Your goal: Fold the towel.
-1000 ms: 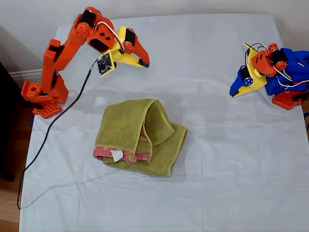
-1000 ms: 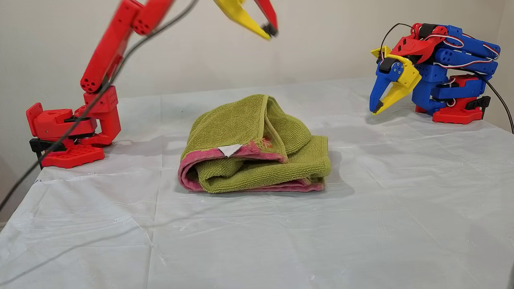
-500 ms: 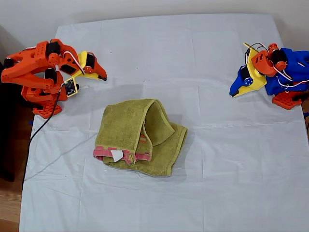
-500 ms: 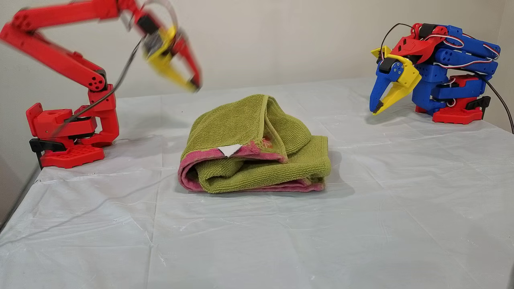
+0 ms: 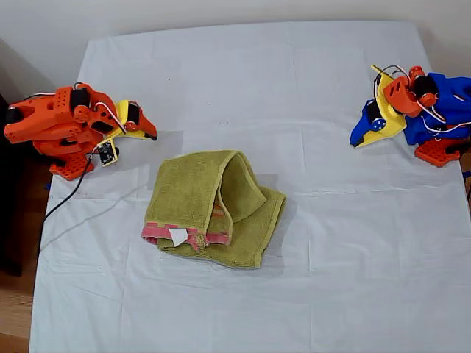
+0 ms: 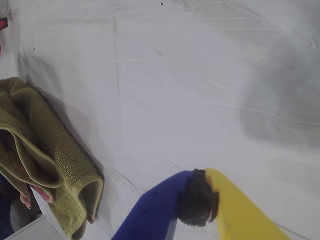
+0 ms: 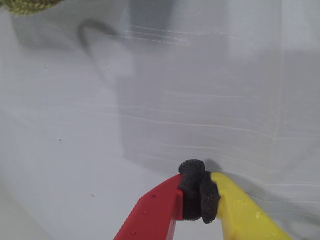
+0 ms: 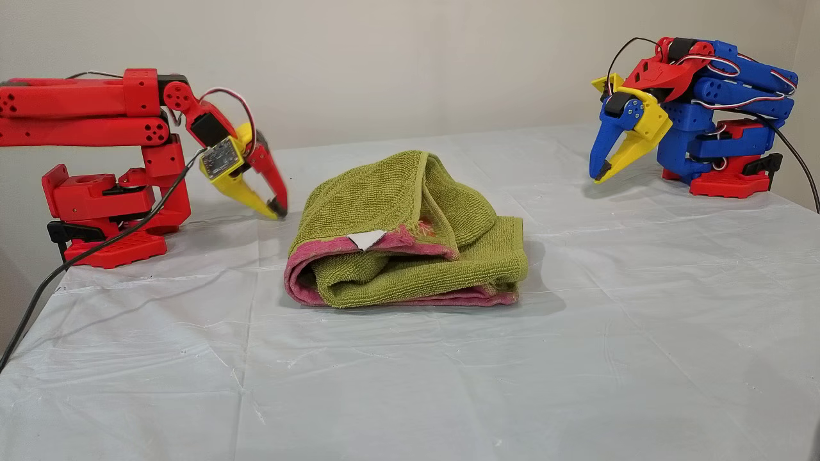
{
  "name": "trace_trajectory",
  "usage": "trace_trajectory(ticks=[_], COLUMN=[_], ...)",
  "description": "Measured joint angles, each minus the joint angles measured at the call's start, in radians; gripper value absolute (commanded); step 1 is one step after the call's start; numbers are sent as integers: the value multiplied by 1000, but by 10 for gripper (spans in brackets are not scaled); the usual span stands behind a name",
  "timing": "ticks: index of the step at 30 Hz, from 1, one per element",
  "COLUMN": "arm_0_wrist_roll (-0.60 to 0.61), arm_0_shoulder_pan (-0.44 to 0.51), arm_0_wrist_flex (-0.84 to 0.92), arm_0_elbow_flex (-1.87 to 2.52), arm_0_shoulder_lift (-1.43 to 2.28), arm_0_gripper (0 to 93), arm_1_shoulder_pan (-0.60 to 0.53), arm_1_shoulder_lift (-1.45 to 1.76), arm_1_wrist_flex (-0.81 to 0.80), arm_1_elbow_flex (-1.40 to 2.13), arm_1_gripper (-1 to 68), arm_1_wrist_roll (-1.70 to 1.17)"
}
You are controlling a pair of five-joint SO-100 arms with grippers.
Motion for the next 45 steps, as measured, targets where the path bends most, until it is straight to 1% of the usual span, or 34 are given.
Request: trace_trajectory(ticks=[2, 3, 5, 7, 10, 13, 14, 16, 17, 20, 25, 45], arm_0_wrist_roll=[-54, -103, -152, -140, -110, -169, -172, -153, -104, -8, 49, 51], arm_0_shoulder_pan=[11, 29, 64, 103, 115, 115, 115, 123, 124, 132, 150, 146], arm_0_wrist_flex=[54, 86, 132, 166, 204, 236, 239, 279, 295, 305, 299, 299], arm_0_elbow_flex=[0, -2, -3, -3, -5, -20, -23, -34, -40, -44, -46, -46], arm_0_shoulder_lift=[2, 2, 3, 3, 5, 6, 6, 6, 6, 6, 6, 6], arm_0_gripper=[2, 2, 2, 7, 2, 23, 29, 20, 16, 2, 1, 1], arm_1_shoulder_pan=[0, 0, 0, 0, 0, 0, 0, 0, 0, 0, 0, 0], arm_1_shoulder_lift=[0, 0, 0, 0, 0, 0, 0, 0, 0, 0, 0, 0], arm_1_wrist_flex=[0, 0, 0, 0, 0, 0, 0, 0, 0, 0, 0, 0], arm_1_elbow_flex=[0, 0, 0, 0, 0, 0, 0, 0, 0, 0, 0, 0], arm_1_gripper=[1, 1, 1, 1, 1, 1, 1, 1, 1, 1, 1, 1], arm_1_wrist_roll=[0, 0, 0, 0, 0, 0, 0, -3, -8, -11, -11, -11])
